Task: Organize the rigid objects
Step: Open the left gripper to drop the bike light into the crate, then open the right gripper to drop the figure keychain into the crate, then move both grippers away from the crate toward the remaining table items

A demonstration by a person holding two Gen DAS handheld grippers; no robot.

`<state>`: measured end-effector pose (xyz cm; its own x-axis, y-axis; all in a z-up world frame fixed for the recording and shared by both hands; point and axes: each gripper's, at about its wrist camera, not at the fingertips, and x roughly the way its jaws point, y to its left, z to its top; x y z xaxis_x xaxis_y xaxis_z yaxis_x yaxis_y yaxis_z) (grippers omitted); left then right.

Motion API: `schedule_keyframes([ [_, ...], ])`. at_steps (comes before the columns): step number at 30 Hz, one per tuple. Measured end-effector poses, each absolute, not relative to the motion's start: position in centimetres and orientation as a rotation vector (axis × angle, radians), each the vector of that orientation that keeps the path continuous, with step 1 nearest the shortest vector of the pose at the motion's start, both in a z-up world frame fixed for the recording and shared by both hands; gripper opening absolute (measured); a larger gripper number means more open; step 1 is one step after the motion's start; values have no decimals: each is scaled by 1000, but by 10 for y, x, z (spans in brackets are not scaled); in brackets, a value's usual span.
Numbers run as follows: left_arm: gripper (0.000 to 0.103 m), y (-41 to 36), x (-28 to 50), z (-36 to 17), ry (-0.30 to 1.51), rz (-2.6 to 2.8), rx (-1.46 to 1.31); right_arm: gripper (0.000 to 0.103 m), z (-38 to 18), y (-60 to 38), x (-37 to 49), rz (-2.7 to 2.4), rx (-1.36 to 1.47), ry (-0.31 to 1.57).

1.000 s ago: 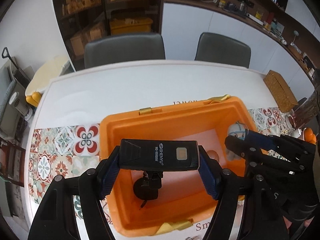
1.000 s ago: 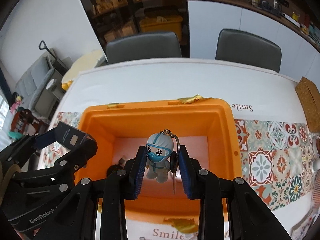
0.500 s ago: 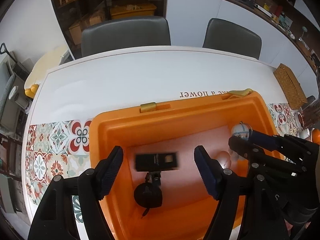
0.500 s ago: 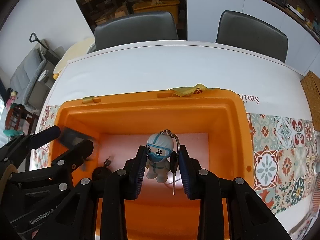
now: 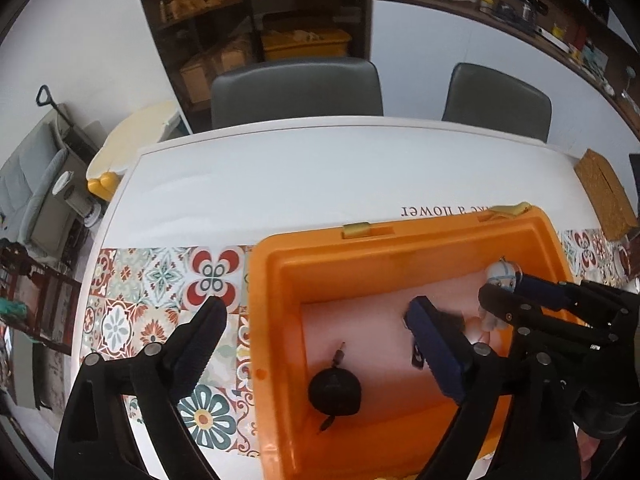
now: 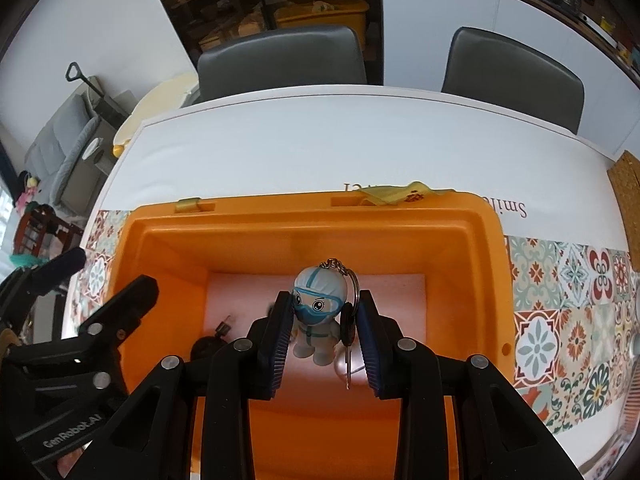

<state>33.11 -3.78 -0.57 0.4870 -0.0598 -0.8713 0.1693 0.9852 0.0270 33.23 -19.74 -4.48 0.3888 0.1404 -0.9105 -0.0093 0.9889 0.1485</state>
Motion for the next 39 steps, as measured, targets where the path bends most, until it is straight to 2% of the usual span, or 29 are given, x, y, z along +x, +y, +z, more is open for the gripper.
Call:
schedule_keyframes([
  [8,96,-25,324,-5,1067,-108,95,33,-35,-185,329,112,109,1136],
  [9,96,-23,324,-5,1070,-106,91,40,-32,-183,328,114,99,1126],
  [10,96,-22,322,-5,1070,-105,85,53,-30,-182,327,112,95,1118],
  [11,96,-20,321,-6,1072,-107,79,55,-27,-182,324,96,87,1106],
  [29,96,-17,250,23,991,-115,47,55,-3,-194,258,51,103,1057],
  [39,96,-21,220,20,1015,-140,4,58,4,-210,212,29,145,1030],
])
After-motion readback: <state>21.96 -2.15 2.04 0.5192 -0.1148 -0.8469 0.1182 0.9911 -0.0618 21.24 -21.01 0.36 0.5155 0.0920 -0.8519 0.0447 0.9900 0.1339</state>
